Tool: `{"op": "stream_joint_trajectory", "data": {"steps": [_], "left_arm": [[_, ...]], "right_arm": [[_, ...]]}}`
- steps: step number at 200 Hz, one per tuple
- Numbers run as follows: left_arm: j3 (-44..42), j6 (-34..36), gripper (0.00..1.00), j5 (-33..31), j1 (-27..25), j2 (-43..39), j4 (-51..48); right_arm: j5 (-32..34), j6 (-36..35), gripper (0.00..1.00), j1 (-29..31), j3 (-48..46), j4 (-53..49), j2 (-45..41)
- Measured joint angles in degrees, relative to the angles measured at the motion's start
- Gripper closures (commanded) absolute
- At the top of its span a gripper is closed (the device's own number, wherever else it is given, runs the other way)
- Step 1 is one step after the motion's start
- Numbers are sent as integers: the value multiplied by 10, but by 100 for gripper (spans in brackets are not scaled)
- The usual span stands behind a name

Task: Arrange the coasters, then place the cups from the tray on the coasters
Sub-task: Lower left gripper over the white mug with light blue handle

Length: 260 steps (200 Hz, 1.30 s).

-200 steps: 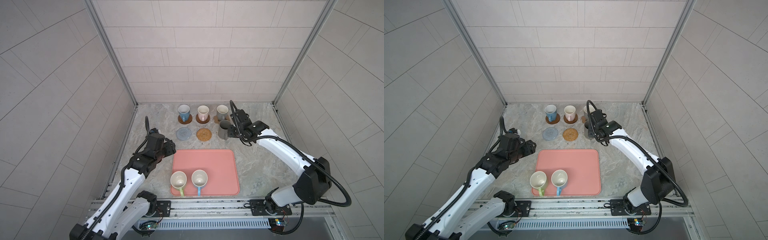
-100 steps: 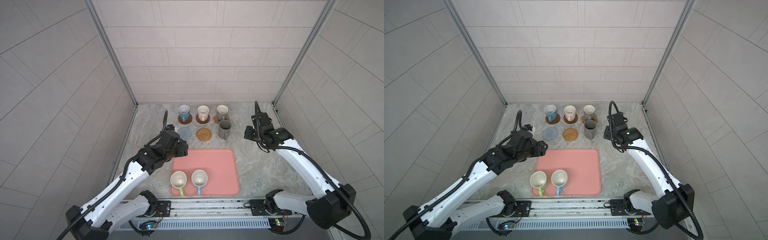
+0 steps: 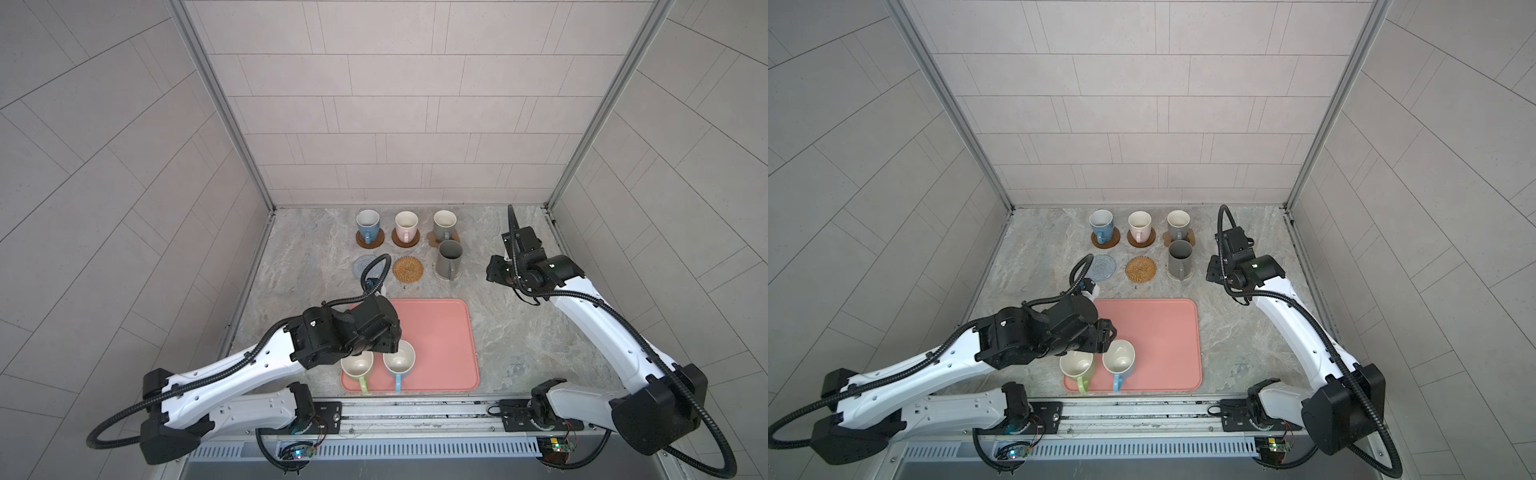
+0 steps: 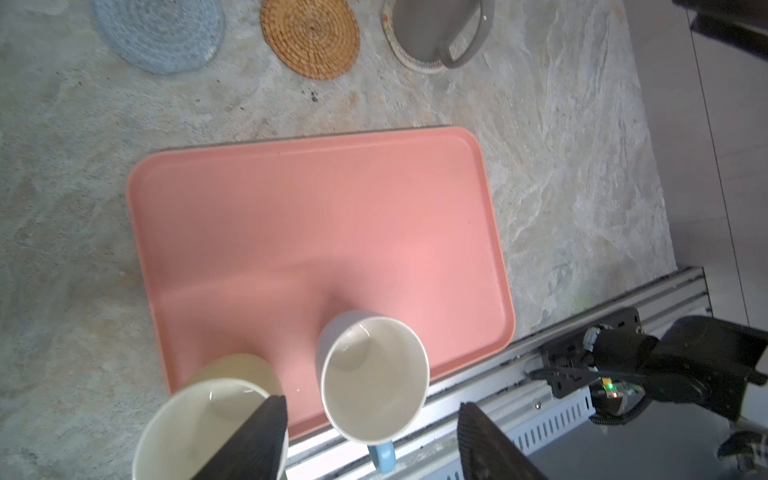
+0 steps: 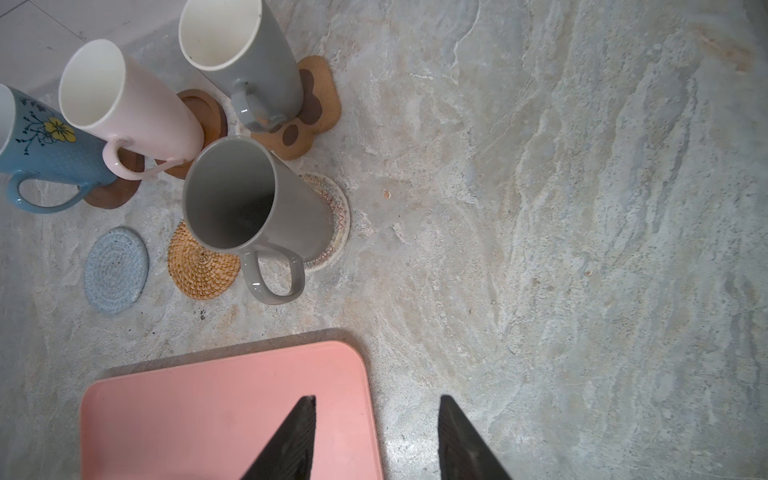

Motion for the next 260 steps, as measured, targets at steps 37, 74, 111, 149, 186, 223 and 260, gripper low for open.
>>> {"op": "stream_joint_trajectory", "data": {"steps": [37,74,111,149,186,223,260], "left_arm": [[5,-59,29,11,-83,18,-37],[-7,-114,32,25,-131,28,-43],[-16,-139,35,41,-139,54,-38],[-36,-146,38,57,-142,76,-23],[-57,-150,40,68,-142,90,-7],[-71,-149,43,75,-142,111,19],[-71,-148,47,79,-142,145,34]], "right_arm": [[-15,0,50,0,0,0,18],[-22,-3,50,0,0,1,27],[-30,-5,50,0,0,2,33],[-30,-5,50,-1,0,3,33],[-30,-5,50,-2,0,3,33],[-30,-5,50,-5,0,3,31],[-30,-4,50,-9,0,2,23]]}}
